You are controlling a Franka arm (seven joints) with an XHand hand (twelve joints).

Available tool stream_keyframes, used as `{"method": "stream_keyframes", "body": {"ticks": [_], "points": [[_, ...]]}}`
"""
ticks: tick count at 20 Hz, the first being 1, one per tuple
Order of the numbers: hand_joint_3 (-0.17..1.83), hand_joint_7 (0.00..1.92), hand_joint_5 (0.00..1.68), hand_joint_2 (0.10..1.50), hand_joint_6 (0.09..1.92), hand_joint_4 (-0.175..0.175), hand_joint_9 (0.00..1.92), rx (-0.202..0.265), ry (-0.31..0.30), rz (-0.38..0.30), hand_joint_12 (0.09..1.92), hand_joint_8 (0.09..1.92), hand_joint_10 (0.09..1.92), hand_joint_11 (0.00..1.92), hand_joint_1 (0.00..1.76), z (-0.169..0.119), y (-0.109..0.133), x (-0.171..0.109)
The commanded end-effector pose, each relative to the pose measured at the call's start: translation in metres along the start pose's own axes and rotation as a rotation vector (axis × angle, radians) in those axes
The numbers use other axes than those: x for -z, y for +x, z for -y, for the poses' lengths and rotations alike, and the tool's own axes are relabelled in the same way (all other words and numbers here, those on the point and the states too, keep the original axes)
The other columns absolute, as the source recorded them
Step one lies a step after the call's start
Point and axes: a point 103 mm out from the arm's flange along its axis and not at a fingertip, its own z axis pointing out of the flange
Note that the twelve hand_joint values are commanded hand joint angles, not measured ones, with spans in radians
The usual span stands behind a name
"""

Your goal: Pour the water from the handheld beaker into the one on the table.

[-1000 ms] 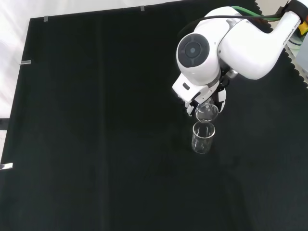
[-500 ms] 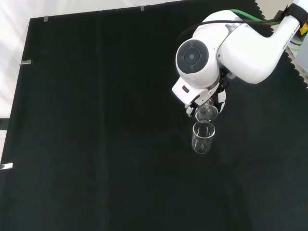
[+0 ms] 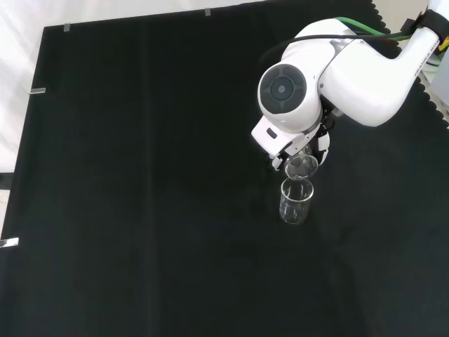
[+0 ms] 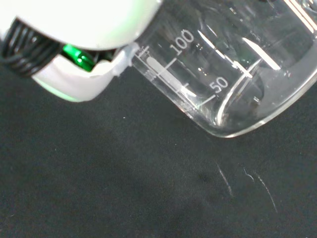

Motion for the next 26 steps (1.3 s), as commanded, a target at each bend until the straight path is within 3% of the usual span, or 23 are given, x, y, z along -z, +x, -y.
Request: {"method": "stream_keyframes", "body": {"ticks": [1,26], "points": [[0.41,1.54,1.4,0.74,0.3,-0.175,1.63,-0.004,0.008,0.021,0.76,0.09,0.09,1.26,1.32,0.0005,0.0019,0.0046],[0.42,1.53,1.41,0.74,0.3,-0.175,1.63,-0.015,0.033,0.1,0.75,0.1,0.09,1.26,1.32,0.003,0.0087,0.0136]]}}
